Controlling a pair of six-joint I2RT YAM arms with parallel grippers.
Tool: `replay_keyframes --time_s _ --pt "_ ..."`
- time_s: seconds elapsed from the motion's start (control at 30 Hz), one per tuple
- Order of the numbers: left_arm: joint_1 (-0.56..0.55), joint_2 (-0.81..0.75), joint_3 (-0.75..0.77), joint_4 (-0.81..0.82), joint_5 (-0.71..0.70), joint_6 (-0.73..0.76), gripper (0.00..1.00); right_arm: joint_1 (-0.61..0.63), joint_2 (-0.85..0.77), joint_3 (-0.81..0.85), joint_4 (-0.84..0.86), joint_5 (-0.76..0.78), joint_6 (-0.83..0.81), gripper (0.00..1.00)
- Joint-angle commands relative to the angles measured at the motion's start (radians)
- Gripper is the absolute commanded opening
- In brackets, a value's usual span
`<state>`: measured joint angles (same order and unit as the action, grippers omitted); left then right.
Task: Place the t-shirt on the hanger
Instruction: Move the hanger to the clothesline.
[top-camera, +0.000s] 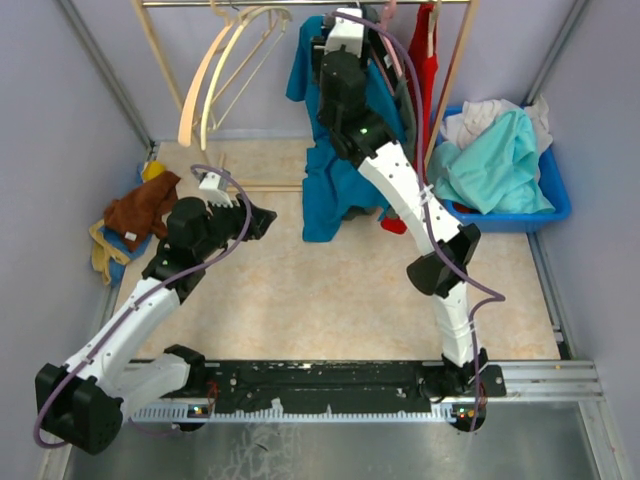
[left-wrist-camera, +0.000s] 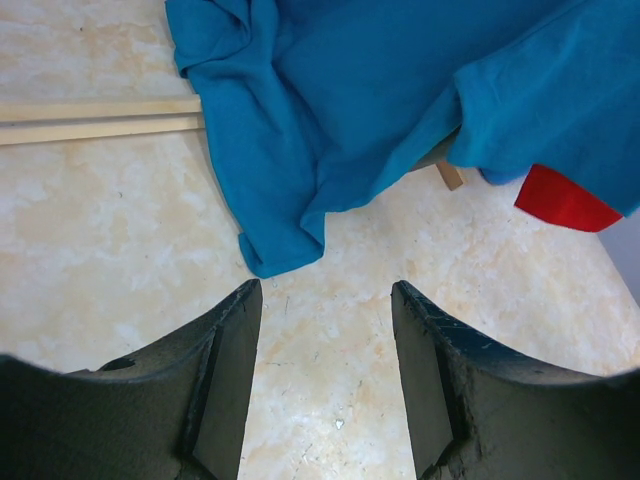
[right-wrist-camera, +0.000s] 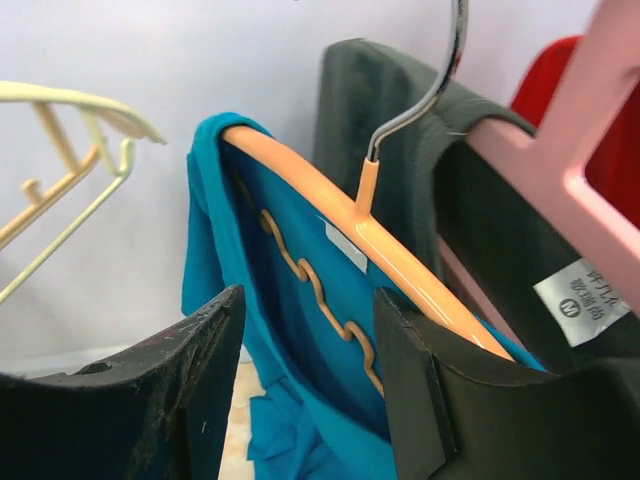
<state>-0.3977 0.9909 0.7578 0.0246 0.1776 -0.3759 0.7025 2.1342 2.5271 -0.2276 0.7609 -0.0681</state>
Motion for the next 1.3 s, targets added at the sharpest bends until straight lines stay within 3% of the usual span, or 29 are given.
replay_keyframes --time_s 0.0,0.4,0.57,0.8,1.07,1.27 --pt "-0.006 -0.003 0.035 -0.007 0.015 0.012 0.61 -0.063 -0.044 0.014 0.046 0.041 0.066 0.54" --pt "-0.006 -0.030 0.050 -0.039 0.000 0.021 0.61 -0.120 -0.109 -0.072 0.053 0.058 0.129 0.53" --pt "-0.006 -0.050 0.079 -0.085 0.015 0.031 0.61 -0.123 -0.199 -0.148 0.057 -0.027 0.150 0.56" --pt "-0.007 -0.134 0.119 -0.192 0.012 0.049 0.62 -0.123 -0.431 -0.388 0.069 -0.389 0.251 0.74" --pt "-0.007 -0.218 0.173 -0.291 0.006 0.065 0.67 -0.123 -0.635 -0.475 -0.062 -0.767 0.370 0.99" --pt "-0.006 -0.246 0.278 -0.417 0.001 0.092 0.76 -0.123 -0.837 -0.574 -0.235 -0.845 0.400 0.99"
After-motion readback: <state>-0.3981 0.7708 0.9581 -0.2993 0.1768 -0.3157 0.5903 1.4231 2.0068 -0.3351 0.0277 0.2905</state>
